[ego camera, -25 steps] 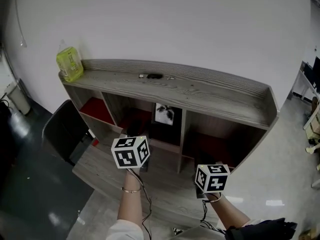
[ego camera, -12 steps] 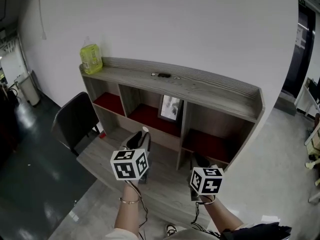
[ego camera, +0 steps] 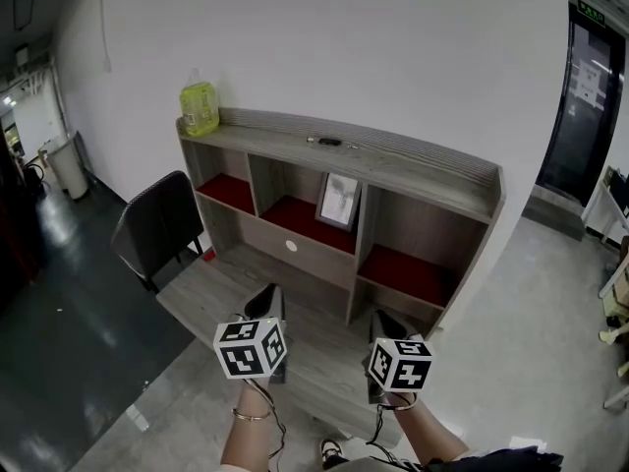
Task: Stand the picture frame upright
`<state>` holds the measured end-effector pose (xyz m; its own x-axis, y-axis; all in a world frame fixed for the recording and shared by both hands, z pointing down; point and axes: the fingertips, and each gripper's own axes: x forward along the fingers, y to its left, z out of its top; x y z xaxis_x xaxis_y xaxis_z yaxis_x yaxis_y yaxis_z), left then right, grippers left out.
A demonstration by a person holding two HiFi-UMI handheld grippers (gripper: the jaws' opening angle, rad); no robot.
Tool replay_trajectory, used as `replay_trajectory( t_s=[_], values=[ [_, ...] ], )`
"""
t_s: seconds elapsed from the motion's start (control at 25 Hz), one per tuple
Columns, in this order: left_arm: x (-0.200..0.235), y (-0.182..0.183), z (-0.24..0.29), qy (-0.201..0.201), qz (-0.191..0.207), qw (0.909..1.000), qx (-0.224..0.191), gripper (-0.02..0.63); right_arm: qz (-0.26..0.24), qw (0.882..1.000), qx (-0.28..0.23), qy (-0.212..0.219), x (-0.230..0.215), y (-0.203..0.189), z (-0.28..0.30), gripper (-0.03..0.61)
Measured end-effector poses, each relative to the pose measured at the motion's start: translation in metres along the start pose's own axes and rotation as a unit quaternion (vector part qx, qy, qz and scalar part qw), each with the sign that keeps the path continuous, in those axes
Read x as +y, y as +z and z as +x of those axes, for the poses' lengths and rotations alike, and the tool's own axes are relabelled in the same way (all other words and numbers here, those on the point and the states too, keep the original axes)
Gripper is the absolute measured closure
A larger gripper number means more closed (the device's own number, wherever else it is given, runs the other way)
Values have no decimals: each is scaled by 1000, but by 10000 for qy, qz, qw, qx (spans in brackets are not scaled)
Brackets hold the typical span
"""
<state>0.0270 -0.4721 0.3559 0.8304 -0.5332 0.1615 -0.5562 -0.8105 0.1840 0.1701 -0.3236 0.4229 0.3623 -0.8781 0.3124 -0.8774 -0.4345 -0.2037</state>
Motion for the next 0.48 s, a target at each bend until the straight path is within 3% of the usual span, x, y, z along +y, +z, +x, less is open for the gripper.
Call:
replay_trajectory(
  t_s=[0.48],
  values=[
    [3, -88, -50, 382, -249, 9971, 609, 601, -128, 9991, 412, 48, 9, -49, -9, 546]
  ],
)
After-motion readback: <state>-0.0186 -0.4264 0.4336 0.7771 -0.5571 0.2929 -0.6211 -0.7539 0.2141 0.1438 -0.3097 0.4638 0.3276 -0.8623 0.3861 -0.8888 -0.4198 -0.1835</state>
